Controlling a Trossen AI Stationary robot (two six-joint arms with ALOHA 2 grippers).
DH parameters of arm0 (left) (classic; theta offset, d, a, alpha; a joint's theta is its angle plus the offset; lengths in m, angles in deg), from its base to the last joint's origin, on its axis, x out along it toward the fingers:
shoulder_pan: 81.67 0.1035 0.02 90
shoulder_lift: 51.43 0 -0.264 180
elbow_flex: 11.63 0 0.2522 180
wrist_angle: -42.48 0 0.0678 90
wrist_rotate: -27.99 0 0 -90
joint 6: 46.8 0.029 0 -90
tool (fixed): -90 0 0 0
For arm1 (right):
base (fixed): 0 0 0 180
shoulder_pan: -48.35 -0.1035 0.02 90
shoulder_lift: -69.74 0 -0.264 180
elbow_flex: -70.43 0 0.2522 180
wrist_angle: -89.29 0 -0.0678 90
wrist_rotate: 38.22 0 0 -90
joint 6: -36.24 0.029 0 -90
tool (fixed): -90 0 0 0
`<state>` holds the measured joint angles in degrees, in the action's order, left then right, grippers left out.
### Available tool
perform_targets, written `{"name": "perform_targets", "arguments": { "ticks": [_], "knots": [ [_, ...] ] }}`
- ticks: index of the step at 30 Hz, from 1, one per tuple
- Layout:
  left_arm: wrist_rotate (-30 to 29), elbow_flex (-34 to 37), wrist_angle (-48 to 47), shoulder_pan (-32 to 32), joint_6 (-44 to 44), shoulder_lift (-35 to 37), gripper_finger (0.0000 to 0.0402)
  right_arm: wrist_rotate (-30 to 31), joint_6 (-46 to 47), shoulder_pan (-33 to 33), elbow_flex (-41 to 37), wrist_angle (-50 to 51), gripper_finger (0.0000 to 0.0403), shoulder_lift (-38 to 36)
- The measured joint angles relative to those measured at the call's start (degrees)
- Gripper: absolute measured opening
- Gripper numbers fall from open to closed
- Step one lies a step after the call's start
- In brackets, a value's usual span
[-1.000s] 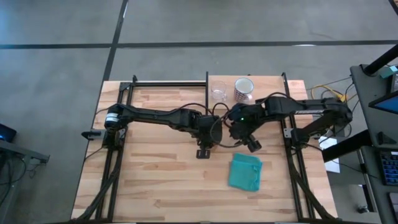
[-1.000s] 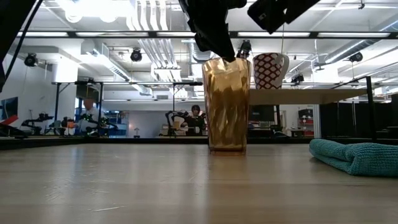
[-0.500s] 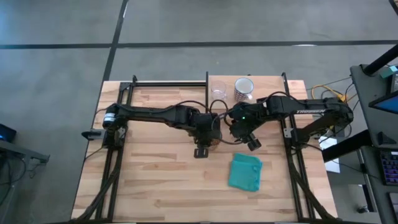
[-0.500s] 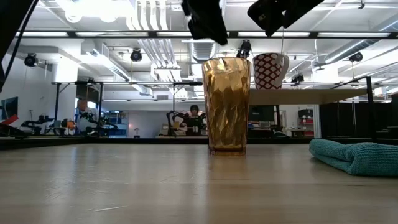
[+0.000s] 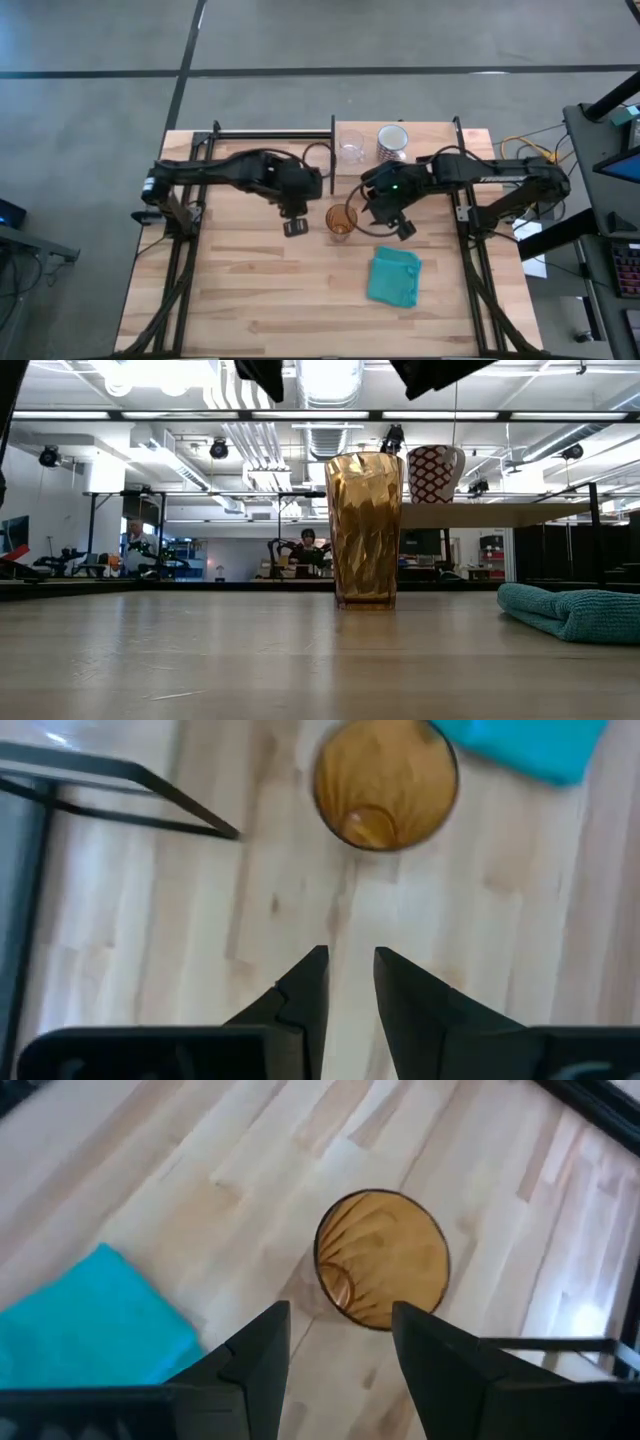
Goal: Stack small to large cups/mugs on shelf
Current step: Put the brown cup on the shelf
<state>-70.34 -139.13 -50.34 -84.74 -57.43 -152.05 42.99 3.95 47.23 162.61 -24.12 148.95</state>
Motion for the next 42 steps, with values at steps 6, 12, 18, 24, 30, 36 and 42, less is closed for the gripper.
{"name": "perform_targets", "arguments": {
  "ticks": [6, 12, 18, 24, 30, 36, 42],
  "knots": [
    [-2.4, 0.0, 0.4, 0.0, -1.1, 3.3, 0.0069, -0.1, -3.1, 0.0, 0.0, -2.9, 0.0171, 4.1],
    [-2.7, 0.0, 0.4, 0.0, -1.2, 4.4, 0.0069, -0.1, -4.2, 0.0, 0.0, -2.2, 0.0171, 8.9],
    [-2.7, 0.2, -0.1, 0.0, -1.1, 4.5, 0.0069, -0.6, -4.2, -0.1, 0.0, -2.2, 0.0165, 12.6],
    [-2.7, 0.2, -0.1, 0.0, -1.1, 4.5, 0.0069, -0.6, -4.2, -0.1, 0.0, -2.3, 0.0118, 15.3],
    [-2.7, 0.2, -0.1, 0.1, -1.0, 4.5, 0.0069, 0.1, -1.0, 0.0, 0.0, -2.3, 0.0019, 16.1],
    [-2.8, 0.2, -0.2, 0.1, -1.0, 4.5, 0.0069, 7.0, 7.6, 0.0, 1.5, 3.5, 0.001, 12.0],
    [-2.8, 0.2, -1.1, 0.1, -1.0, 4.5, 0.0069, 8.9, 18.0, 0.0, 8.6, 17.9, 0.001, 7.0]
  ]
}}
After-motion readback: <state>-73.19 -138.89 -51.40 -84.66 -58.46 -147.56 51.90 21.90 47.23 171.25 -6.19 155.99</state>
